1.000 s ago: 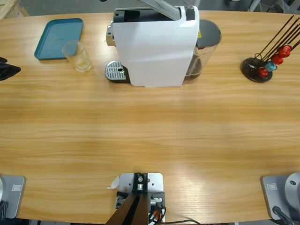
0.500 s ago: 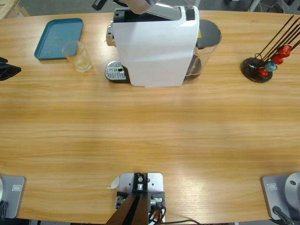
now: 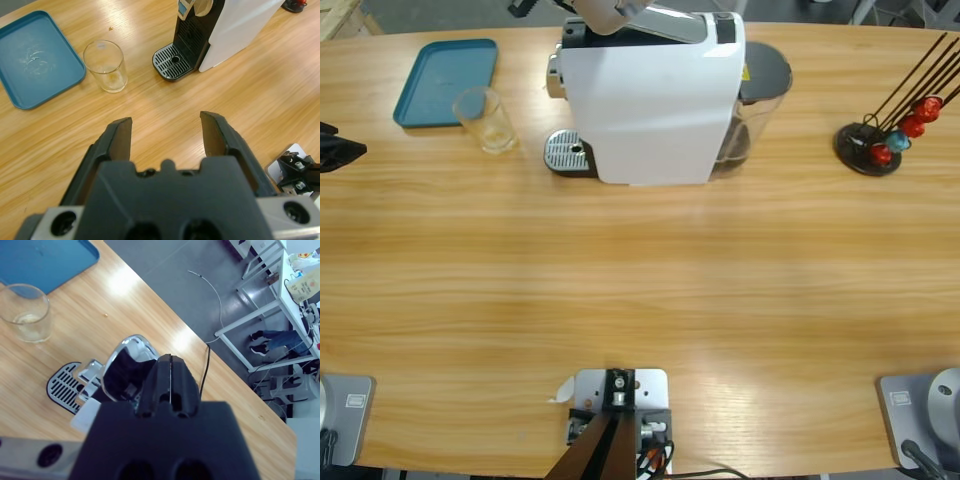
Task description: Pour coffee
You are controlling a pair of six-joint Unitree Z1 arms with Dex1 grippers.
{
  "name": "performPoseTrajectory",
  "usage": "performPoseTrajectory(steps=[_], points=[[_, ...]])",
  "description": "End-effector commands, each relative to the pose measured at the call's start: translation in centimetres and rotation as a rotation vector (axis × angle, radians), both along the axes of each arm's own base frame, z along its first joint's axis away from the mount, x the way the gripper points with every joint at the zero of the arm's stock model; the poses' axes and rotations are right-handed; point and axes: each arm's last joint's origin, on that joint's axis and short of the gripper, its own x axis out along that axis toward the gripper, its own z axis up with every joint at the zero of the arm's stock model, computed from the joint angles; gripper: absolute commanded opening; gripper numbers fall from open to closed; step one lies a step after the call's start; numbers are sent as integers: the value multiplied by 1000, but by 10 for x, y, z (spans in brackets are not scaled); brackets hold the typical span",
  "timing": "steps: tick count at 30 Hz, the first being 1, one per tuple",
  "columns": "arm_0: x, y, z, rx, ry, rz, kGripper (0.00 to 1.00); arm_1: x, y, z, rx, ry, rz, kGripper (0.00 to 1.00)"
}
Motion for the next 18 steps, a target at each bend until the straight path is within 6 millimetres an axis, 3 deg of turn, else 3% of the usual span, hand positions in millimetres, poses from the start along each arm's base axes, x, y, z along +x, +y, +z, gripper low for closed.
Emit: performPoseTrajectory(steps=[1,18], points=[[4,-5,-14,18,60,-15,586,-5,33,-118,-208,164,51,0],[2,-4,-13,17,58,-16,586,-27,31,-151,-216,209,29,0]])
